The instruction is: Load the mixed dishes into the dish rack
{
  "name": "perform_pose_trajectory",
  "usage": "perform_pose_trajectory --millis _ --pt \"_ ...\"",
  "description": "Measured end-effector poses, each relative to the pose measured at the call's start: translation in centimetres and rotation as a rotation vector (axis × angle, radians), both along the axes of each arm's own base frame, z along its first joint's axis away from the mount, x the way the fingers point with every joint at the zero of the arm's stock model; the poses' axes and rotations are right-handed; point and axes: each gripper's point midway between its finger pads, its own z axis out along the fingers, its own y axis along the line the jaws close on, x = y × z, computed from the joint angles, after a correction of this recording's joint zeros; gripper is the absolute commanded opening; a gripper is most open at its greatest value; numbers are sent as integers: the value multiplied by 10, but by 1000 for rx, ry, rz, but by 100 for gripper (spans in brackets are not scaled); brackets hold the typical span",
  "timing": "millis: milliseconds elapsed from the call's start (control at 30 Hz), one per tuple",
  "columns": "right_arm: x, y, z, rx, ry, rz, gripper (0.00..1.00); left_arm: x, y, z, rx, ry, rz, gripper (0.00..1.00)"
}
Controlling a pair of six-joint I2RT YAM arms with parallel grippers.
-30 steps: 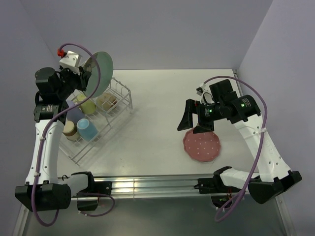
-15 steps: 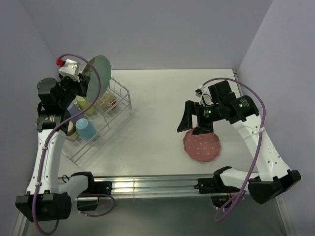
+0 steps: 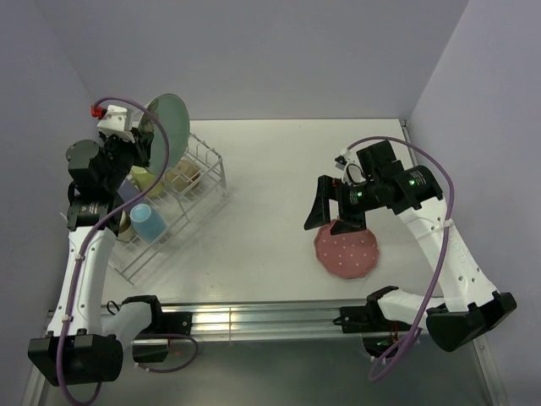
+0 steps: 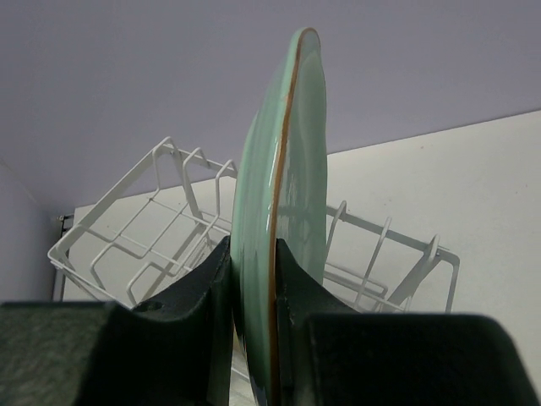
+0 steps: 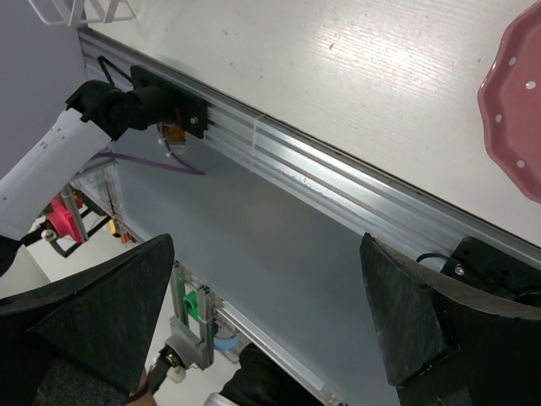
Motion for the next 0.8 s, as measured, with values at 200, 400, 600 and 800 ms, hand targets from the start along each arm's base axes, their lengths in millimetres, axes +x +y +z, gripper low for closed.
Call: perform_pose_trajectory --millis 200,400,600,800 --pt "0 0 0 1 0 0 98 2 7 0 -74 16 57 0" --pt "0 0 0 1 0 0 98 3 16 1 -131 25 129 0" --pt "0 0 0 0 1 0 98 3 22 3 -152 43 171 0" --pt "2 1 -2 -3 10 1 98 4 24 10 -146 57 181 0"
